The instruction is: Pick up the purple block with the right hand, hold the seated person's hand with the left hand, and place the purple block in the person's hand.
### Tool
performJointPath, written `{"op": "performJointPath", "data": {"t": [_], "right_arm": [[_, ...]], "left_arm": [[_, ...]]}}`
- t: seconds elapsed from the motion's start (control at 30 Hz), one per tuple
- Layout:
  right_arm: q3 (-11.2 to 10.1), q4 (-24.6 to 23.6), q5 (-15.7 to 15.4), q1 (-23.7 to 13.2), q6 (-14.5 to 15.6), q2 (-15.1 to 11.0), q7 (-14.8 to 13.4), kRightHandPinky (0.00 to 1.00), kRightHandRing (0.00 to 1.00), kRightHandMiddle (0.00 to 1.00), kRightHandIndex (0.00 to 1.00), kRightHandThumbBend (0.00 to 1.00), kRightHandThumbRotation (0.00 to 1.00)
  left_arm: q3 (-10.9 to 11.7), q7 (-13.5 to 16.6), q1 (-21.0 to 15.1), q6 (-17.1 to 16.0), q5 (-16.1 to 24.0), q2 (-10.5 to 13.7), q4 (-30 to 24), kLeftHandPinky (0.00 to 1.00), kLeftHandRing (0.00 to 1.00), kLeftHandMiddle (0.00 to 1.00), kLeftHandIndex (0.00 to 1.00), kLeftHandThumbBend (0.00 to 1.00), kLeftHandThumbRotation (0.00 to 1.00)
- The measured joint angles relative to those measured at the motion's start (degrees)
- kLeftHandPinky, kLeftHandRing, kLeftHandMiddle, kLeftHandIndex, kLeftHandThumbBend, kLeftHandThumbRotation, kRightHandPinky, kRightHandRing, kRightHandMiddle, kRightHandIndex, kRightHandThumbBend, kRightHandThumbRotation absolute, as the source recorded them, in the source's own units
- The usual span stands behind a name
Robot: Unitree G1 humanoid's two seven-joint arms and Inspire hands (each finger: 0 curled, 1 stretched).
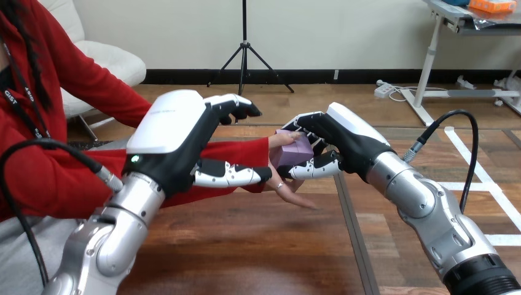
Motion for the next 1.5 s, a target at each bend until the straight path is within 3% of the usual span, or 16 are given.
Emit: {"op": "performJointPath", "data": {"t": [0.03,0.13,0.37,0.93,1.5], "right_arm": [[0.0,0.15,0.0,0.0,-0.14,-0.04,0.0,0.48,0.56,0.62,0.64,0.39,0.58],[0.0,0.62,0.05,-0.01,-0.68,-0.2,-0.02,0.49,0.57,0.63,0.65,0.44,0.72],[-0.01,1.43,0.07,0.0,-1.66,-0.6,-0.12,0.57,0.64,0.67,0.67,0.58,0.95],[-1.62,4.6,0.26,0.0,-2.74,-3.39,-0.73,0.64,0.67,0.68,0.68,0.77,1.0],[-2.16,5.79,0.28,0.0,-3.33,-4.84,-1.01,0.65,0.67,0.68,0.67,0.82,1.0]], "left_arm": [[0.0,-0.06,0.3,0.01,-0.19,-0.01,-0.13,0.59,0.7,0.74,0.72,0.78,0.44],[0.0,-0.21,0.96,0.06,-0.4,-0.02,-0.41,0.59,0.7,0.74,0.72,0.77,0.44],[0.0,-0.28,2.24,0.09,-0.44,-0.01,-0.49,0.58,0.7,0.73,0.73,0.76,0.44],[0.14,-0.26,3.92,-0.02,-0.79,-0.01,-0.48,0.59,0.7,0.74,0.73,0.76,0.44],[0.87,-0.25,4.23,-0.29,-2.41,-0.01,-0.48,0.61,0.71,0.74,0.74,0.77,0.45]]}}
